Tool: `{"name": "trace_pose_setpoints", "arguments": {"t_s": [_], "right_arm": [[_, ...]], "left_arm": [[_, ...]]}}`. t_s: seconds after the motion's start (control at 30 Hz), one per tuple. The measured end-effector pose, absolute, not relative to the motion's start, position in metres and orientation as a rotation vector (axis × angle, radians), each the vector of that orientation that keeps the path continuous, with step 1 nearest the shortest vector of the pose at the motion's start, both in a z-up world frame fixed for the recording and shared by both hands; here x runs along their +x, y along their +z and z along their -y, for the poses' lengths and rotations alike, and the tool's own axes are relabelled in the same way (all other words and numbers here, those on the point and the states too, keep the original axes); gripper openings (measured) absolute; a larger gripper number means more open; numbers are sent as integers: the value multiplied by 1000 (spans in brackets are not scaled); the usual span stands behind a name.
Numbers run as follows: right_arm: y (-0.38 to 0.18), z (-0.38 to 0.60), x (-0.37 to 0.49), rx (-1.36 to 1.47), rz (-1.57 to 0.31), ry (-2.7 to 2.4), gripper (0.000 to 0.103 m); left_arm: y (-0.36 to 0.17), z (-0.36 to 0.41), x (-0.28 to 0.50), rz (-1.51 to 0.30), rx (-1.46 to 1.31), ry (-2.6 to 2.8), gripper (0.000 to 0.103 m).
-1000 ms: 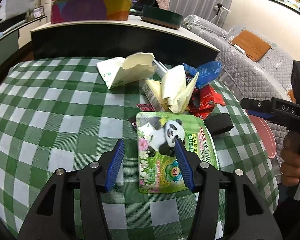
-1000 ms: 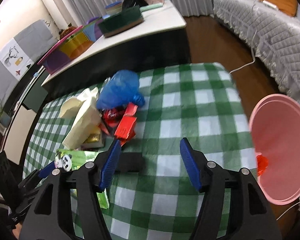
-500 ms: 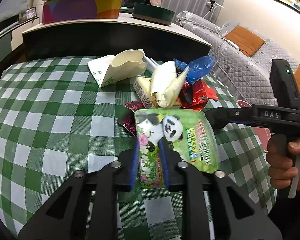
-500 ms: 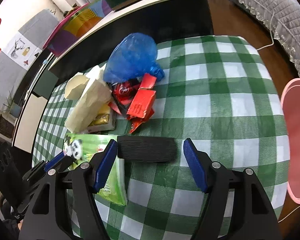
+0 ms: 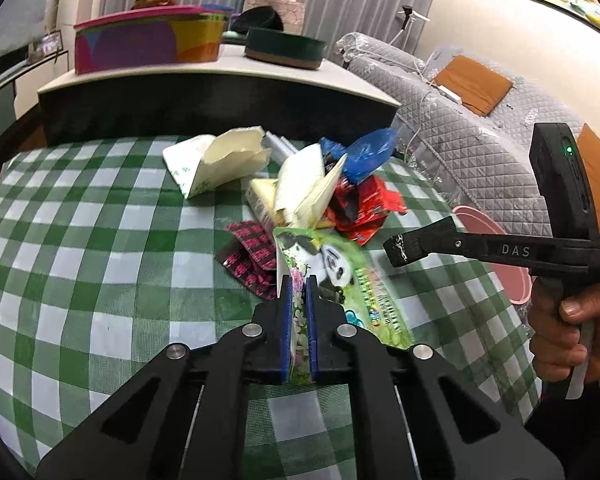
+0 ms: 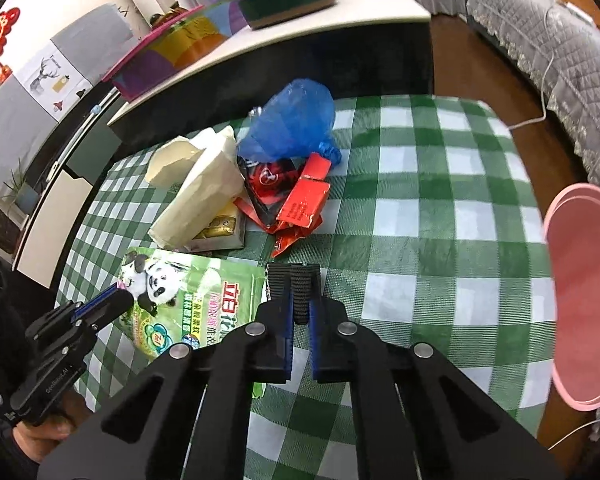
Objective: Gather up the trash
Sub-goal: 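Grasp the black strip beside the snack bag with the right tool, then carry the snack bag and black strip with both tools over the pink bin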
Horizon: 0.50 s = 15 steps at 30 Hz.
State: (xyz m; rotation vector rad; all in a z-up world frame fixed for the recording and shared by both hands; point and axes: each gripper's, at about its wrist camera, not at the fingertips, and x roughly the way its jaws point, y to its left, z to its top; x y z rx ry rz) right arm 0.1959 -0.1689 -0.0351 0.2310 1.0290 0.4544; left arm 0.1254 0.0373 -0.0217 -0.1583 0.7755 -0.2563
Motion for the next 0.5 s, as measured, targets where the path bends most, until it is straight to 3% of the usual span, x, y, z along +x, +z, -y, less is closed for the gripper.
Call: {"name": "trace_pose_setpoints", "arguments": {"t_s": [0.5], "right_arm": [[3,198,170,203,-909,391,6]], "left_arm": [[20,-10,100,-660,-84,-300,1]]}}
